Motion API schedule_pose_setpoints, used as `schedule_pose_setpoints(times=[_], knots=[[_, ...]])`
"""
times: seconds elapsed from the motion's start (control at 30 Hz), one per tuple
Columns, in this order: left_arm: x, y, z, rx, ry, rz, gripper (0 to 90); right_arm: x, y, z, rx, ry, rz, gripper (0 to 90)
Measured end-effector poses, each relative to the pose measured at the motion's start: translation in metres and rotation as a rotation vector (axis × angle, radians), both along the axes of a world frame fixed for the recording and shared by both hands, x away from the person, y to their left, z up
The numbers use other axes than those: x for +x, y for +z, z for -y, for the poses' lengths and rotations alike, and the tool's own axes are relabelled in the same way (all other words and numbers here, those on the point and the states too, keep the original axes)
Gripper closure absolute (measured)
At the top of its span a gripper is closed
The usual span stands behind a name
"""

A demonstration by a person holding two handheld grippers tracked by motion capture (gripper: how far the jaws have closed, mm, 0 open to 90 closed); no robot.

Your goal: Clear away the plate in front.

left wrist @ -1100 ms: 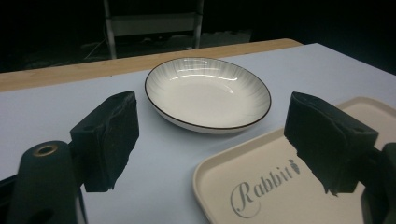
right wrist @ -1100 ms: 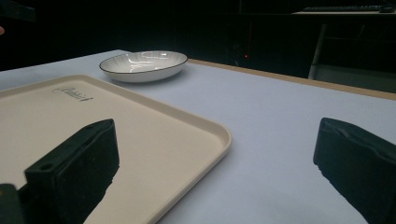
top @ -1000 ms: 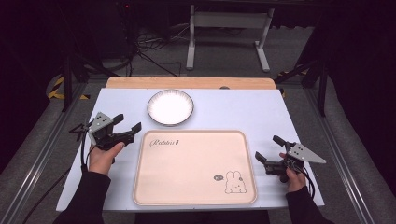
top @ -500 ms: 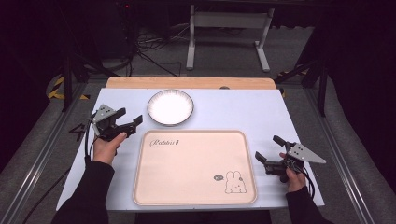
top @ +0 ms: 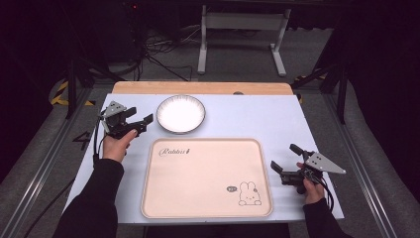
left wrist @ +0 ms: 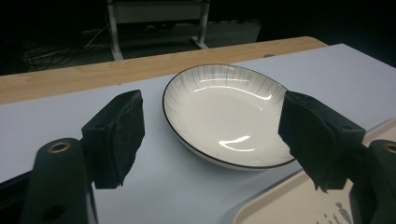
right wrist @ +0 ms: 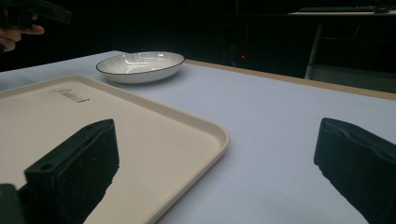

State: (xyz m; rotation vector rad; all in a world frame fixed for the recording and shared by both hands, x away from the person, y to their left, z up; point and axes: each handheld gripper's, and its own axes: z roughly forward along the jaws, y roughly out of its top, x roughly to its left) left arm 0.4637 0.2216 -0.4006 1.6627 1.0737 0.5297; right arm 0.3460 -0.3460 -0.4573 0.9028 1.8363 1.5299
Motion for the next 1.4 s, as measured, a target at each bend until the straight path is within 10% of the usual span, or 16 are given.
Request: schedule_pose_setpoints(times=[0.63,0.87,1.4], knots=[[0.033,0.002,0.01,-0.001,-0.003,-0.048,24.3,0.0,0.0,0.001,0.016,-0.015,-0.003,0.8],[0.042,0.001,0.013,0.071,0.023,-0.048,25.2,0.0,0.0,0.001,0.017,-0.015,-0.003,1.3],[0.061,-0.011,0.018,0.042,0.016,-0.12,25.9,0.0,0.0,0.0,0.005,-0.015,-0.001,2.1]])
